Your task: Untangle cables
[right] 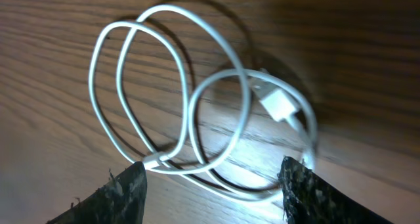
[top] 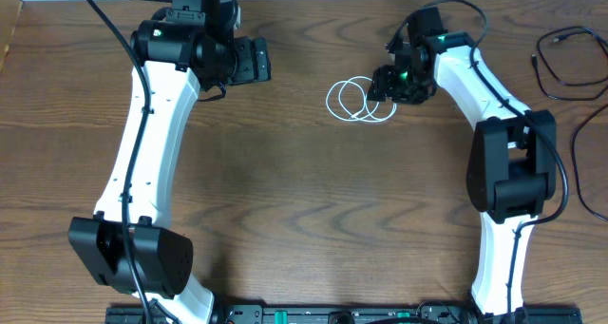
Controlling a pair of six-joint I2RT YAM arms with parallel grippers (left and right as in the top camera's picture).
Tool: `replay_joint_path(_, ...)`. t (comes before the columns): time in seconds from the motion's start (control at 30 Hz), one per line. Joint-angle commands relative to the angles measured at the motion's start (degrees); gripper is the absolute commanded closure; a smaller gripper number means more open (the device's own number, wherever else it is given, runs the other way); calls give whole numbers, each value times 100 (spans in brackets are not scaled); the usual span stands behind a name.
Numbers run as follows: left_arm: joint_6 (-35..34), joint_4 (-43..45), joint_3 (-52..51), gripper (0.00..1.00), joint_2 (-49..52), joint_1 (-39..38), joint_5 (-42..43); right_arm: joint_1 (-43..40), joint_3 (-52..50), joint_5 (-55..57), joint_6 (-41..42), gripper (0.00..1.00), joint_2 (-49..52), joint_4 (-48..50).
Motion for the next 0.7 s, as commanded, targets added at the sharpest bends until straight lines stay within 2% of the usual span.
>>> replay_joint_path(0.0,37,-20,-26,9,52,13,-79,13,0,-509,57,39,282,76)
replay_joint_path(0.43,35,-76,-26,9,52,11,-76,52,-4,-1169,214,44,992,330)
replay_joint_path(0.57,35,-127,-50,9,52,11,-76,122,-4,-791,297,49,1246,527)
replay_joint_path(0.67,35,-120,-116,9,52,11,-76,319,-4,245,610,51,1423,730)
